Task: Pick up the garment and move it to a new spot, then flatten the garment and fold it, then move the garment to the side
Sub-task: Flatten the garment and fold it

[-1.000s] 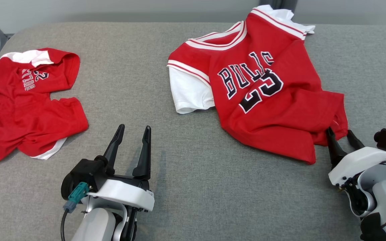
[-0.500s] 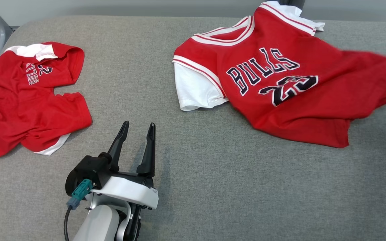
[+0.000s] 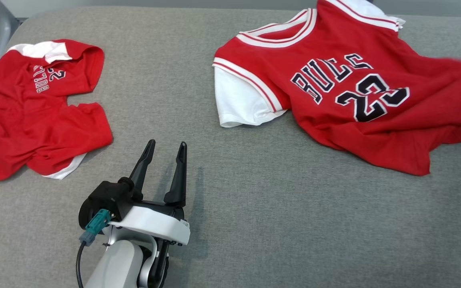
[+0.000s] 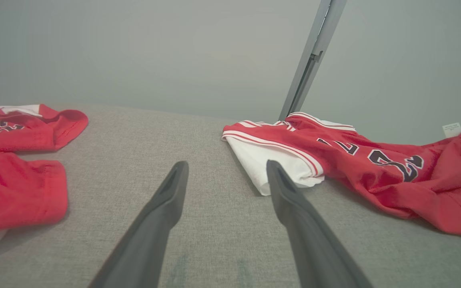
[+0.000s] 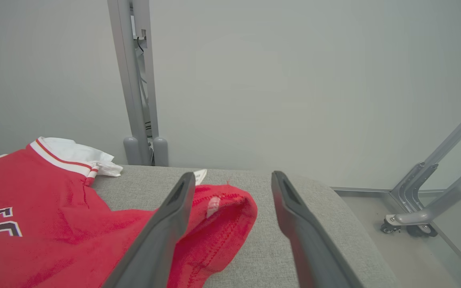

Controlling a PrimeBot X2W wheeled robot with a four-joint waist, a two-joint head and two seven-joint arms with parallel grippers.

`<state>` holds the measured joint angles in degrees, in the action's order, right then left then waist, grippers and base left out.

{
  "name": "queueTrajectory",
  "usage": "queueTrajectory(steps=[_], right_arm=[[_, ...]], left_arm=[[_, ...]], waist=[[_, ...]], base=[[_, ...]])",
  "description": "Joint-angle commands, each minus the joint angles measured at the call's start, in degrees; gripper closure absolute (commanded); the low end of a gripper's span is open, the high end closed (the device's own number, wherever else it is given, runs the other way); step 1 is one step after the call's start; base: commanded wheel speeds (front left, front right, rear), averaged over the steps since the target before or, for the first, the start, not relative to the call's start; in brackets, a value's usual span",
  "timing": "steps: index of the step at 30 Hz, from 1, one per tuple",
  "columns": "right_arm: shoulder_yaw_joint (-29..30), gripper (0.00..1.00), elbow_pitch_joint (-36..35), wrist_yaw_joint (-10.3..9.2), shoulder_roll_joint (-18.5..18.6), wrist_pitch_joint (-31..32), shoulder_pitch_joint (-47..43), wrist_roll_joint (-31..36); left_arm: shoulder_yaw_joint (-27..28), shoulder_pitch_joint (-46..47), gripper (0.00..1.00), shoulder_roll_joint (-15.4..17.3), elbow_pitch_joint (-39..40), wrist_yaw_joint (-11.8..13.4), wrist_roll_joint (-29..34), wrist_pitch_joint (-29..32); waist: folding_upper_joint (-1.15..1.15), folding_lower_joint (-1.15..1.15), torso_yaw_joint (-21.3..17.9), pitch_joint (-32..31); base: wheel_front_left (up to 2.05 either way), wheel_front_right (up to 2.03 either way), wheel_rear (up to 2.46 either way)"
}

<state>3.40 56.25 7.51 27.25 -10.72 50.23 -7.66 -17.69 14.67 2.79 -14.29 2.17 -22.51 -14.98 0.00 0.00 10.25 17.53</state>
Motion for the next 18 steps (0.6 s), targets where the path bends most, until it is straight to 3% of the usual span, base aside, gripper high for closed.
queueTrajectory(steps=[1, 10, 18], right_arm=[[-0.05, 0.00, 0.89, -0.04, -1.04, -0.69, 0.03, 0.24], [-4.94, 0.00, -0.05, -0.04, -6.49, -2.38, -4.52, -5.11], [-11.74, 0.00, -14.36, -0.04, -8.09, -4.40, -15.63, -13.27]], left_arm=[[0.36, 0.60, 0.00, 0.20, -0.09, 0.30, 0.16, -0.16], [1.91, -0.29, 0.00, 0.23, -0.19, -0.04, 0.91, -0.16], [4.00, -2.45, 0.00, 0.21, 0.08, -0.11, 1.23, -0.16]], waist=[[0.00, 0.00, -0.75, -0.36], [0.00, 0.00, -5.62, -3.29], [0.00, 0.00, -9.23, -7.53]], base=[[0.00, 0.00, 0.00], [0.00, 0.00, 0.00], [0.00, 0.00, 0.00]])
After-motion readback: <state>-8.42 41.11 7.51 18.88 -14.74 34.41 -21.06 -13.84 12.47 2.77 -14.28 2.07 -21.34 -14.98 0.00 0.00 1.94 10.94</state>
